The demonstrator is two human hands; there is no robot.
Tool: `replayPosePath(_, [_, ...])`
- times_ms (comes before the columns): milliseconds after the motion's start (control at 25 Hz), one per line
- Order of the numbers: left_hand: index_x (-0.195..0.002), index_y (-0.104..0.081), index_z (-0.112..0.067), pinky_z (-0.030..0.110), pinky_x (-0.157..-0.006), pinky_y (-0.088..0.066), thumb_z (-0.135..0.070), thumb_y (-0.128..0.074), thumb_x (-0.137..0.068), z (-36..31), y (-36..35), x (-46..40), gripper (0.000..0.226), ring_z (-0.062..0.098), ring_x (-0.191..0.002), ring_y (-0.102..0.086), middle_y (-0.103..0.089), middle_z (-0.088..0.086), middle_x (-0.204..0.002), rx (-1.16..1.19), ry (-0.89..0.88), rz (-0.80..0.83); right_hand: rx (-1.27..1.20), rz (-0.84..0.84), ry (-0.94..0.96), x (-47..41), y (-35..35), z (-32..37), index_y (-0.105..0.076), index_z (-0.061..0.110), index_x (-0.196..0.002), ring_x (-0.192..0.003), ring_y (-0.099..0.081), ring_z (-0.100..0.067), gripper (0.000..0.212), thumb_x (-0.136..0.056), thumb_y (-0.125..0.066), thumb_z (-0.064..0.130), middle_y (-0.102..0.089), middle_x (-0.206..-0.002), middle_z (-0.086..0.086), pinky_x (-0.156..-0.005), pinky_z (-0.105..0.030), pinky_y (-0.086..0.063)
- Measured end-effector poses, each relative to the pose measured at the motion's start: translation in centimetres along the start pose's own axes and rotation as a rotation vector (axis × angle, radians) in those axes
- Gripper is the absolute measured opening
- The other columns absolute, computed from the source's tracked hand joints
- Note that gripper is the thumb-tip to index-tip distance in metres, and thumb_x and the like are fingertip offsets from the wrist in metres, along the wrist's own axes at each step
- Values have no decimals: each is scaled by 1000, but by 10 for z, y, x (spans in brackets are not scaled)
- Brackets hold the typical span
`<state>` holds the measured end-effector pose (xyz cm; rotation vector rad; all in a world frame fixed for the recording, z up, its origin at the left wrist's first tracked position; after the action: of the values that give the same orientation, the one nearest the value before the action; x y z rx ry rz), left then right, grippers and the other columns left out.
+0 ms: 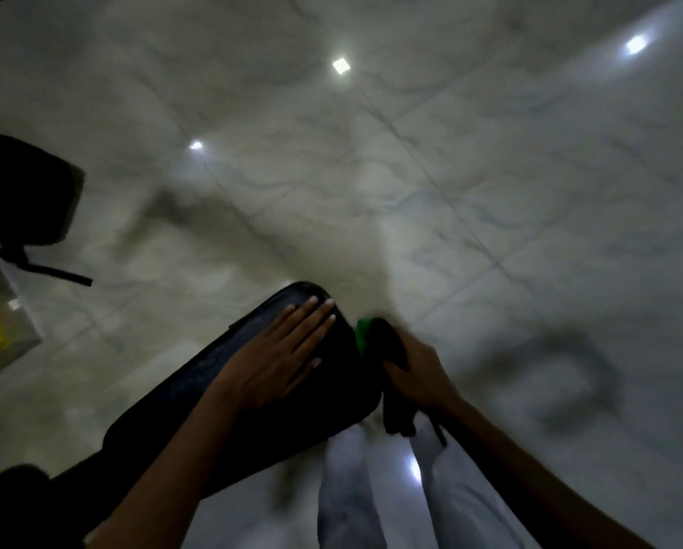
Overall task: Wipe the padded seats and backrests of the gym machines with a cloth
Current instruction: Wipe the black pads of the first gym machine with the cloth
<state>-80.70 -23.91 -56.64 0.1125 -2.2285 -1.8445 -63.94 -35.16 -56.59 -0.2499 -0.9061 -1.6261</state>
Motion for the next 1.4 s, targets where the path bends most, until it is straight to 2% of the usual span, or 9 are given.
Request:
replayPosePath(160, [-137,-46,0,40,-110,-23,-25,-34,-92,-9,4,-8,53,30,-138,-35,-39,15,-148,-19,-217,89,-33,-146,-47,6,-8,2,-58,6,-121,-107,-59,-29,39,-86,-60,23,-64,-115,-15,-86,-25,-40])
replayPosePath(320, [-145,-27,-1,38,-114,-19,-29,-26,-99,0,-2,-8,54,28,-143,-24,-30,15,-152,22,-257,82,-51,-248,-199,42,-17,-17,-60,3,-119,-104,-61,-37,37,-84,-61,16,-66,-111,-20,-91,-46,-45])
replayPosePath(480, [-145,-28,2,41,-116,-17,-26,-29,-99,-8,-3,-6,54,28,-144,-19,-27,17,-154,36,-226,67,-159,-295,-166,27,-18,-11,-55,6,-127,-114,-57,-31,40,-87,-58,10,-61,-122,-18,-89,-23,-38])
replayPosePath(680, [-144,-30,4,39,-118,-13,-29,-22,-101,-7,-1,-8,55,28,-143,-20,-27,19,-152,7,-240,57,-426,-522,-328,59,-43,-19,-53,7,-129,-114,-56,-27,41,-88,-57,5,-61,-122,-15,-84,-18,-35])
replayPosePath(800, [-143,-31,4,38,-117,-12,-30,-16,-101,-8,-3,-6,56,29,-142,-22,-30,19,-151,-28,-232,54,-583,-601,-513,89,-77,-23,-51,7,-127,-111,-58,-29,37,-90,-54,8,-62,-118,-15,-82,-22,-37])
replayPosePath(960, [-143,-33,4,35,-116,-10,-27,-26,-99,-10,-2,-4,54,30,-141,-22,-31,19,-151,0,-256,44,-577,-679,-445,76,-67,-27,-53,2,-121,-106,-59,-29,33,-88,-55,6,-63,-113,-17,-79,-21,-39])
replayPosePath(1160, [-146,-28,1,38,-114,-14,-26,-29,-97,-12,0,6,56,29,-144,-17,-25,16,-154,-6,-261,46,-647,-653,-581,96,-107,-13,-49,4,-122,-109,-57,-34,38,-86,-59,12,-60,-116,-18,-94,-39,-46])
replayPosePath(1280, [-146,-28,2,36,-116,-10,-27,-27,-98,-10,-4,9,56,30,-144,-16,-23,17,-155,5,-271,37,-699,-608,-623,114,-148,-2,-49,5,-122,-108,-58,-30,38,-86,-59,13,-61,-115,-14,-90,-29,-44])
replayPosePath(1400, [-146,-27,3,36,-116,-9,-27,-28,-98,-8,-3,9,56,32,-144,-17,-23,18,-154,23,-286,46,-713,-649,-610,111,-153,-8,-54,6,-119,-104,-61,-29,34,-86,-59,15,-64,-110,-14,-88,-33,-48])
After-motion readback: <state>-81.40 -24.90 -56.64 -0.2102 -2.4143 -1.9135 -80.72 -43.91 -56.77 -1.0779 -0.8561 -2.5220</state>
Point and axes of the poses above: each hand's wrist, its own x-axis away from the middle knuckle, its own y-axis out of the back of the hand, z = x × y, the point moved 4 cm from there along -x, towards the middle knuckle
